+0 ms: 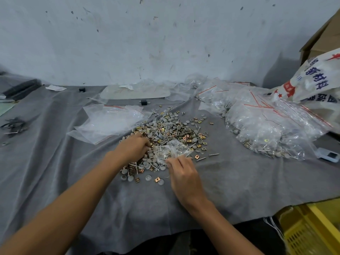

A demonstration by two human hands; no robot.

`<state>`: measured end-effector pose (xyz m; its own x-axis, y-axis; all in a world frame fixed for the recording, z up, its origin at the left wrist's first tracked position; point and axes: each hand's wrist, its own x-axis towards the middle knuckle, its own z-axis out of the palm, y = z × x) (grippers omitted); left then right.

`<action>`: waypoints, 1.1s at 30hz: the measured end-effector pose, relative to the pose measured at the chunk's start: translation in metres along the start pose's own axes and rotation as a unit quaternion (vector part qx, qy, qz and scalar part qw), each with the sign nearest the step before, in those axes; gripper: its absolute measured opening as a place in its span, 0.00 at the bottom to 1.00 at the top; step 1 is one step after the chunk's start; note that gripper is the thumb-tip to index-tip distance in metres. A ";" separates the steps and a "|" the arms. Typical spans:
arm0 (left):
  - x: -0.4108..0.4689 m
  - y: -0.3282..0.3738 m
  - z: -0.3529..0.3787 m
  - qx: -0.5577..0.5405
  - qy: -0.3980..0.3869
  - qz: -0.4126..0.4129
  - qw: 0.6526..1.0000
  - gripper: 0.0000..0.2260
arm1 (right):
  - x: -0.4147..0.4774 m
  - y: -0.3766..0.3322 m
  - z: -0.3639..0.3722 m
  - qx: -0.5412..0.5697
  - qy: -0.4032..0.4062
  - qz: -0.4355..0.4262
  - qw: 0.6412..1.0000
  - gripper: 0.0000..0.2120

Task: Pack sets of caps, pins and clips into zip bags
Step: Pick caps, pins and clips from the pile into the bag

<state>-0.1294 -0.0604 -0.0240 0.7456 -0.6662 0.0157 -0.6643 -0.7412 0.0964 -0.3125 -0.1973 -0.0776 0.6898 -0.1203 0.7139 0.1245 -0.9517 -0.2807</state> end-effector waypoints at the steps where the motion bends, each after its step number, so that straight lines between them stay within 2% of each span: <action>1: 0.000 -0.002 -0.001 0.004 -0.005 0.000 1.000 0.08 | 0.000 0.000 0.000 -0.001 0.001 -0.001 1.000 0.05; 3: -0.001 -0.006 -0.002 0.014 -0.004 0.001 1.000 0.05 | 0.000 0.000 0.001 -0.001 -0.001 -0.002 1.000 0.05; 13: -0.022 -0.024 0.000 0.021 0.001 -0.052 0.998 0.05 | 0.001 -0.001 -0.001 -0.004 0.002 0.000 1.000 0.06; 18: -0.029 -0.018 -0.007 -0.123 0.086 -0.118 0.982 0.12 | 0.000 -0.002 -0.001 -0.005 0.000 -0.005 1.000 0.05; 24: -0.033 -0.019 -0.007 -0.247 0.132 -0.178 0.943 0.07 | -0.001 -0.001 0.000 -0.002 -0.006 -0.005 1.000 0.05; 26: -0.034 -0.021 -0.006 -0.266 0.145 -0.172 0.937 0.05 | 0.000 -0.001 0.001 -0.002 -0.004 -0.006 1.000 0.05; 29: -0.037 -0.020 -0.008 -0.286 0.146 -0.156 0.934 0.07 | 0.000 0.000 0.001 -0.002 -0.001 -0.009 1.000 0.05; 33: -0.044 -0.010 -0.014 -0.270 0.164 -0.125 0.941 0.06 | -0.001 0.002 0.002 -0.001 0.000 -0.007 1.000 0.04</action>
<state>-0.1549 -0.0220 -0.0116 0.9098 -0.3501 0.2227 -0.4086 -0.6626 0.6276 -0.3111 -0.1980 -0.0798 0.6883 -0.1062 0.7176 0.1325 -0.9542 -0.2683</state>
